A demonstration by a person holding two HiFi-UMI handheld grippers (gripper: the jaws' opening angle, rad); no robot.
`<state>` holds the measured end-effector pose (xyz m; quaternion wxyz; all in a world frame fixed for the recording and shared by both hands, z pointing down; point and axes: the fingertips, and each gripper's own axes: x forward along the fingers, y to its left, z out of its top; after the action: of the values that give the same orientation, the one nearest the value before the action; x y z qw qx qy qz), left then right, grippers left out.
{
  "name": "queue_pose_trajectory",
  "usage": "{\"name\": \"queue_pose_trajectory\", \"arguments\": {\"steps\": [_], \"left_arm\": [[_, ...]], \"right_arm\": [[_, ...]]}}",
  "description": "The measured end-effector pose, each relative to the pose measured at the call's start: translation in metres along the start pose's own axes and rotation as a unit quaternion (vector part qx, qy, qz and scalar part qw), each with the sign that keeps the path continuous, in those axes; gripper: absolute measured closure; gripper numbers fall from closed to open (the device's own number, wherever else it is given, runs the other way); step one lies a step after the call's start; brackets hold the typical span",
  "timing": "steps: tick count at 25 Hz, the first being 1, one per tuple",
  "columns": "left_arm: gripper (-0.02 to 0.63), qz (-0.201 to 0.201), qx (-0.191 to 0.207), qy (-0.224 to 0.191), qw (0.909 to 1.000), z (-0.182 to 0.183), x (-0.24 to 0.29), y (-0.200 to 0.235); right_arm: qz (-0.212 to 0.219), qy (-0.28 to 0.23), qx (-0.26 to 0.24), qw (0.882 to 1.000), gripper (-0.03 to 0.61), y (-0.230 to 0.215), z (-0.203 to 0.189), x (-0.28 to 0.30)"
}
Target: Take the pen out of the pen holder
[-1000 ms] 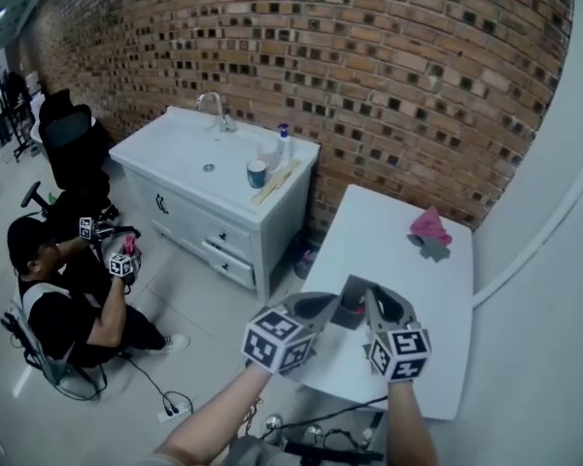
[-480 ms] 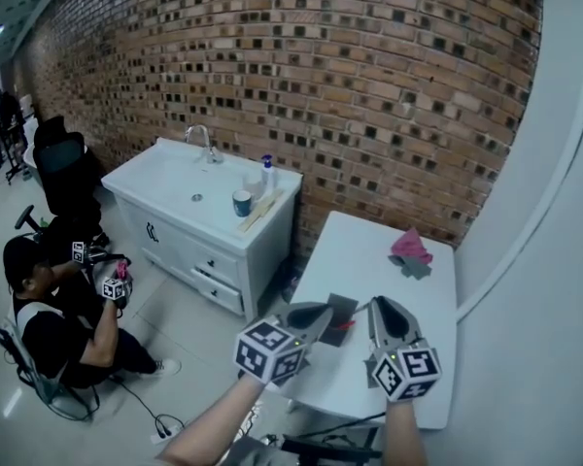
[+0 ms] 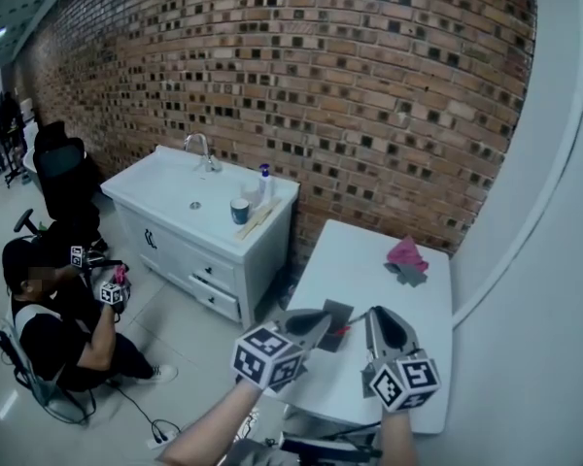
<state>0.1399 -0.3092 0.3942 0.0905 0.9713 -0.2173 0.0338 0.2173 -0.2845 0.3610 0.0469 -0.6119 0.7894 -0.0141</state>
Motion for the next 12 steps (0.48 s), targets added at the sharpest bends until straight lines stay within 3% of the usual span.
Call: {"name": "queue_pose_trajectory", "arguments": {"steps": [12], "left_arm": [[0.612,0.002,0.001,0.001,1.0000,-0.0006,0.0021,-0.0070]], "right_arm": [[-0.001,-0.002,0.001,1.000,0.526,-0.0015,0.0040,-0.0033]]}}
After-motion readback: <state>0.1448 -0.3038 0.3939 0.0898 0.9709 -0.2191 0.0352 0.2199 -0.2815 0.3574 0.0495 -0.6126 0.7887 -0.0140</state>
